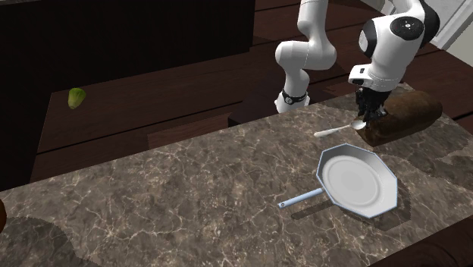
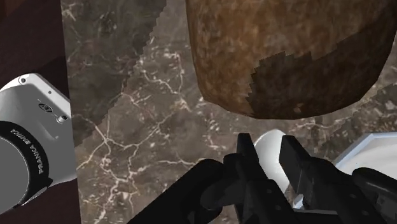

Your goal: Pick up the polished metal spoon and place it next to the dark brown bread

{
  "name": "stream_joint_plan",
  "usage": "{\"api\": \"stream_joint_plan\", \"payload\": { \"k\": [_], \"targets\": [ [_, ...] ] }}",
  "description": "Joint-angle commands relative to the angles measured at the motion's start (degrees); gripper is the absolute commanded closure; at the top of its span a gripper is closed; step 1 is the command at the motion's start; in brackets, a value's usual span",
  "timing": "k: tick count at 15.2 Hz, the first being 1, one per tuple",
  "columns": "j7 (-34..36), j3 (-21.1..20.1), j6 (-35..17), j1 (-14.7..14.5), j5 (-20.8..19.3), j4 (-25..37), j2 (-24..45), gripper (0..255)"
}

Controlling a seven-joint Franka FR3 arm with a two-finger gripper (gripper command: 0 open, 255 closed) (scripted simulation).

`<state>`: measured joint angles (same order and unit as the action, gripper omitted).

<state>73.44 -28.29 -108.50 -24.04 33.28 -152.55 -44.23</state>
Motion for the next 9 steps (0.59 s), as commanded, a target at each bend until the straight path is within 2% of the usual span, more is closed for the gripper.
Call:
{"api": "stream_joint_plan", "payload": {
  "k": [1, 3, 4, 9],
  "targets": [
    [-0.45, -0.59, -1.74, -0.13, 0.61, -1.27, 0.50, 255],
    [-0.39, -0.53, -1.52, -0.10, 0.54, -1.08, 0.48, 255],
    [-0.39, -0.53, -1.52, -0.10, 0.53, -1.08, 0.48, 0],
    [2.29, -8.30, -11.18, 5.74, -6.06, -1.74, 8.05, 0]
  ]
}}
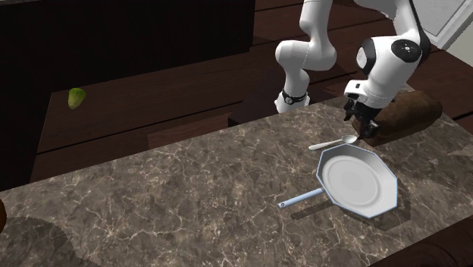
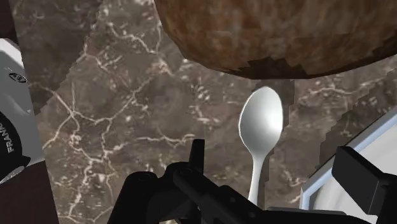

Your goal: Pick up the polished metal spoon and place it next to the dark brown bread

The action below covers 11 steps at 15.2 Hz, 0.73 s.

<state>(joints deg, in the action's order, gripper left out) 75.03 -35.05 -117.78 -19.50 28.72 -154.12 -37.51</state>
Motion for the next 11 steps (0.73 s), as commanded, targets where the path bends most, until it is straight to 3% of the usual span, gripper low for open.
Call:
{"api": "stream_joint_plan", "payload": {
  "k": [1, 8, 11],
  "targets": [
    [1.47, -2.99, -3.63, 2.54, -3.00, -0.20, 2.78, 0],
    [1.33, -6.24, -10.59, 3.45, -1.54, -3.09, 6.77, 0],
    [0.56, -7.86, -10.80, 4.85, -0.42, -3.21, 6.59, 0]
  ]
}}
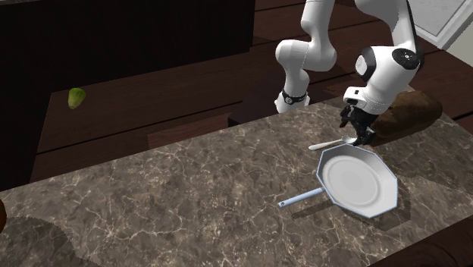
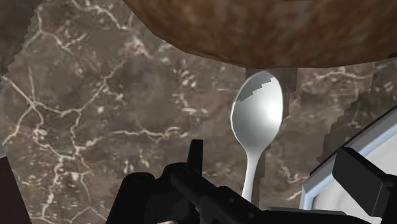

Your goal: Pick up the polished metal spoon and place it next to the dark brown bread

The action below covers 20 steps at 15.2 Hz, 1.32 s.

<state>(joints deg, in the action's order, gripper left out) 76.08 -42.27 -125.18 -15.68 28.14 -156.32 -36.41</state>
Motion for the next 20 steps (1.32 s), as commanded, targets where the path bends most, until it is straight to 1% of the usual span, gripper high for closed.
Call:
{"api": "stream_joint_plan", "payload": {
  "k": [1, 6, 7, 10, 11, 14, 15, 16, 17, 18, 20],
  "targets": [
    [-0.84, -1.22, -3.22, 1.59, 0.60, -0.97, 5.24, 0],
    [-2.16, -3.39, -2.49, 3.72, 2.34, -0.81, 4.20, 0],
    [-2.60, -2.49, -1.43, 3.48, 2.15, -0.92, 3.18, 255],
    [-2.32, -2.07, 0.00, 3.51, 1.72, 0.09, 2.67, 255],
    [-2.12, -2.46, -0.46, 3.57, 1.81, 0.08, 3.03, 255],
    [-3.06, -0.73, 1.08, 2.08, 2.49, -1.64, 0.22, 255],
    [-3.09, -0.70, 1.13, 2.26, 2.34, -1.43, 0.36, 255],
    [-2.13, -3.36, -2.51, 3.68, 2.31, -0.81, 4.22, 255],
    [-2.79, -1.57, -0.28, 2.79, 2.32, -0.74, 1.53, 255],
    [-2.79, -1.56, -0.28, 2.79, 2.31, -0.74, 1.53, 0],
    [-7.00, 2.41, -0.06, 3.66, 2.04, -1.55, 0.59, 0]
  ]
}}
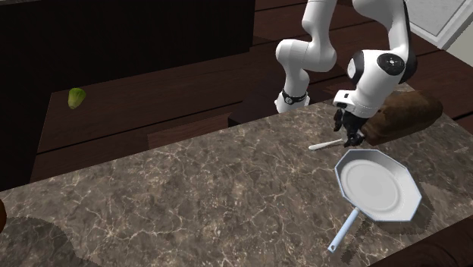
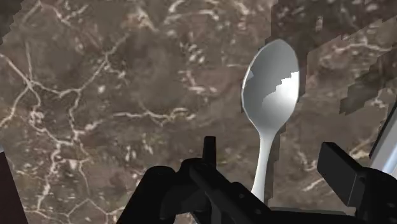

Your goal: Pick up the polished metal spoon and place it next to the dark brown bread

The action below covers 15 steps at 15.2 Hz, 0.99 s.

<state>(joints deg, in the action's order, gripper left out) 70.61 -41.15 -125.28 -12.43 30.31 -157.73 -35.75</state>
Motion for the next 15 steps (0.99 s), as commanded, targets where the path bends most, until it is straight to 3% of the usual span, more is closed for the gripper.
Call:
{"api": "stream_joint_plan", "payload": {
  "k": [1, 6, 13, 15],
  "targets": [
    [-3.61, 3.22, 0.13, 0.99, -0.35, -0.40, -0.35, 0],
    [-12.62, 11.24, 0.44, 4.40, -1.74, -0.38, -0.05, 0],
    [-13.00, 8.45, -7.60, 4.22, 0.25, -3.01, 5.30, 0],
    [-13.00, 8.45, -7.60, 4.21, 0.25, -3.01, 5.29, 0]
  ]
}}
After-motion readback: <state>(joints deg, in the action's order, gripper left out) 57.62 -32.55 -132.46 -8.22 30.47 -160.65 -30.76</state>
